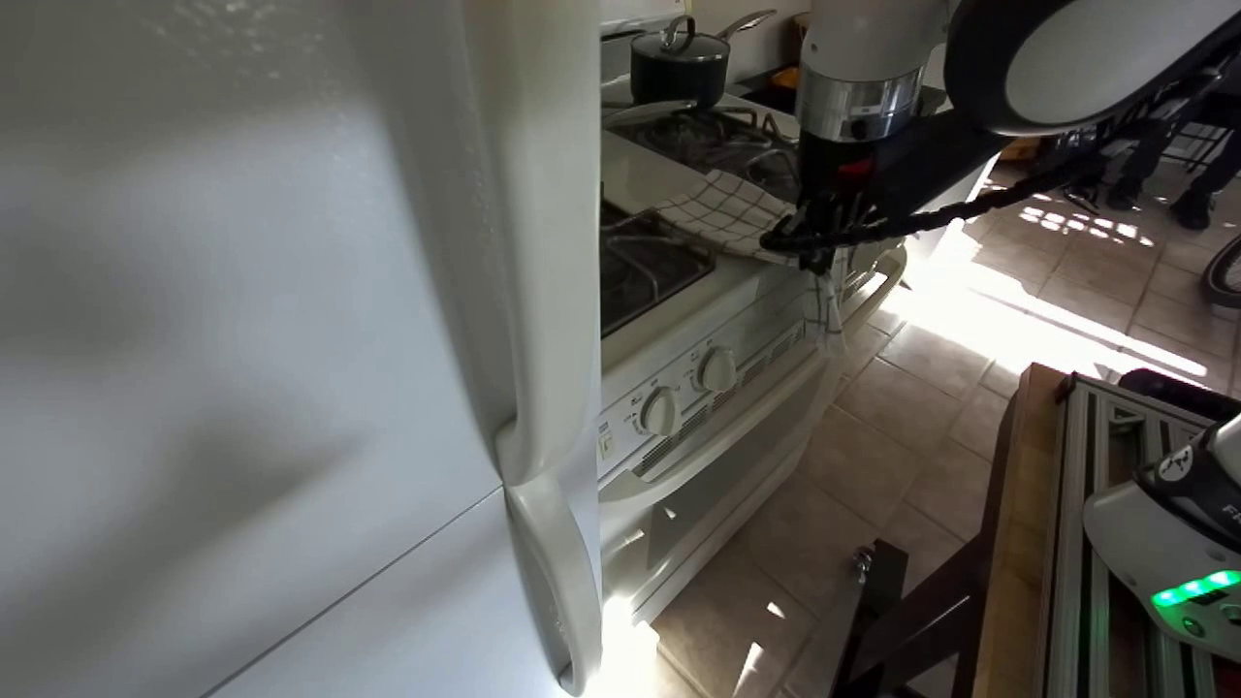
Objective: Put the towel on the oven door handle
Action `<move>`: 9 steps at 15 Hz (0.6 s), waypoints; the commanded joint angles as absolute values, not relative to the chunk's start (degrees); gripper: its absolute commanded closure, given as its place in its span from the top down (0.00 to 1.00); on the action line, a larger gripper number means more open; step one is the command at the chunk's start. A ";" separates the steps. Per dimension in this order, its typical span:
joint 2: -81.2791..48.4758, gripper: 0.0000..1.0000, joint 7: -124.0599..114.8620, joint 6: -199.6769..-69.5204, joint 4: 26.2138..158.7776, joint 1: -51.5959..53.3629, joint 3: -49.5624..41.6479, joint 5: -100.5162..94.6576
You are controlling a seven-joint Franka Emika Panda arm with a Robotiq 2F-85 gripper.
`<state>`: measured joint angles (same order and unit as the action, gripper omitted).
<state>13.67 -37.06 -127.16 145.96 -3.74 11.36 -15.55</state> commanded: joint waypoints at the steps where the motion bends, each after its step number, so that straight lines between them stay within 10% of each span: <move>1: 14.80 0.01 -35.86 -116.79 143.00 -1.35 10.52 -13.50; 9: 14.93 0.01 -36.43 -97.06 137.05 0.41 10.28 -13.20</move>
